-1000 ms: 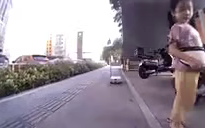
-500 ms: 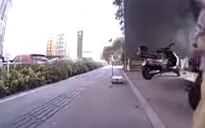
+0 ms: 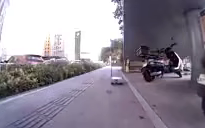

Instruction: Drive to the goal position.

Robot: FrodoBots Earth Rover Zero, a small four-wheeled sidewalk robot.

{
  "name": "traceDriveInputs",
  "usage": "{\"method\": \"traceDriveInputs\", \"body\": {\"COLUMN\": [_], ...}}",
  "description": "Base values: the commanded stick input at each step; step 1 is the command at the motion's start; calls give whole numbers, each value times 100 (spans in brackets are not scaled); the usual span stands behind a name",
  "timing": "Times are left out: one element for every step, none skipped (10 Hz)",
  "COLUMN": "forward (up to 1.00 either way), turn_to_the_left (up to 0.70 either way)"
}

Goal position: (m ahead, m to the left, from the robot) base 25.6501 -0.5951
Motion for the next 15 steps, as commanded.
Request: {"method": "traceDriveInputs", "body": {"forward": [45, 45, 45, 45, 45, 45, 45, 45, 45, 45, 45, 45, 45, 45, 45], "turn_to_the_left": [0, 0, 0, 0, 0, 0, 0, 0, 0, 0, 0, 0, 0, 0, 0]}}
